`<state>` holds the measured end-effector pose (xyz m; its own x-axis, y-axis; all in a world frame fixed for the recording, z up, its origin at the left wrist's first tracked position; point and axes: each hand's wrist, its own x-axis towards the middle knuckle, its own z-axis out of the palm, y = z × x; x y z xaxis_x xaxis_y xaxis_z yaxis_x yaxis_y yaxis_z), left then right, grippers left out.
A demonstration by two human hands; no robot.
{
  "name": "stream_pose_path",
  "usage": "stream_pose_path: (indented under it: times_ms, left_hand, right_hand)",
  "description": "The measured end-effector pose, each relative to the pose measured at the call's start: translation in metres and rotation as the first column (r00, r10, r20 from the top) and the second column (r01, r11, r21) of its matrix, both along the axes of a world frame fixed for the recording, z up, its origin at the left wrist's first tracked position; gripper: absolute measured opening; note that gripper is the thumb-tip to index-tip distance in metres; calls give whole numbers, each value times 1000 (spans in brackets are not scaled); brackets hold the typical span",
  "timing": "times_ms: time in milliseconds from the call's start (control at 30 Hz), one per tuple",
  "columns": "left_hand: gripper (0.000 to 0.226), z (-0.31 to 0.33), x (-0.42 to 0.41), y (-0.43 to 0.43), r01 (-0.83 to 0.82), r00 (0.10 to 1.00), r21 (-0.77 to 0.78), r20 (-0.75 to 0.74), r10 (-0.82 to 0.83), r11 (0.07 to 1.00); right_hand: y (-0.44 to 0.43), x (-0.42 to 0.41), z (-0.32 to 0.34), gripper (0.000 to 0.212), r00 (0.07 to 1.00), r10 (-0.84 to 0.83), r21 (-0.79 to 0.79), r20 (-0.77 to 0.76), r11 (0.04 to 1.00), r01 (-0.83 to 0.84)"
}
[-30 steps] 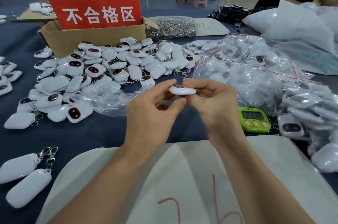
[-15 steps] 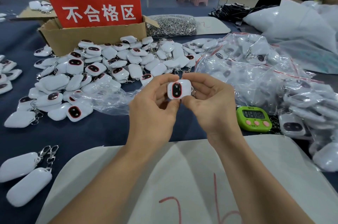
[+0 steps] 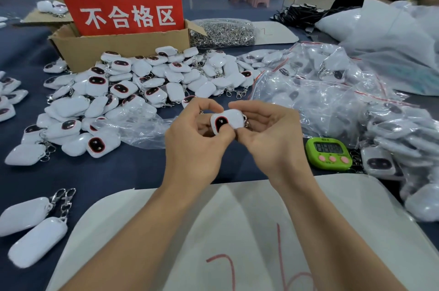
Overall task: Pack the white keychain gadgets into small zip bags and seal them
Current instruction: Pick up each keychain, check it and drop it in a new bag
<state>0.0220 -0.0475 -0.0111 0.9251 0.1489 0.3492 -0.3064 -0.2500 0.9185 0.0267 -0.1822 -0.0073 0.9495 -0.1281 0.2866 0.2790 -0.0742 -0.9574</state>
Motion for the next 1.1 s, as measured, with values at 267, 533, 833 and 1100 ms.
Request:
stream_pose_path:
  times_ms: [267, 533, 833, 1100]
  left_hand:
    - [43, 6, -13, -6, -109, 992, 173, 84, 96, 979]
    - [43, 20, 9, 22, -335, 925, 808, 184, 333, 485]
    - [18, 21, 11, 26, -311, 950, 577, 190, 246, 755]
    - [25, 23, 11, 24, -236, 959, 190, 204, 197, 953]
  right_hand:
    - [-1, 3, -3, 39, 991, -94, -28, -99, 995, 91]
    - [0, 5, -1, 31, 948, -216, -116, -234, 974, 193]
    - [14, 2, 1, 30, 984, -56, -81, -170, 996, 42]
    - [21, 3, -2, 25, 997, -71, -301, -27, 952, 59]
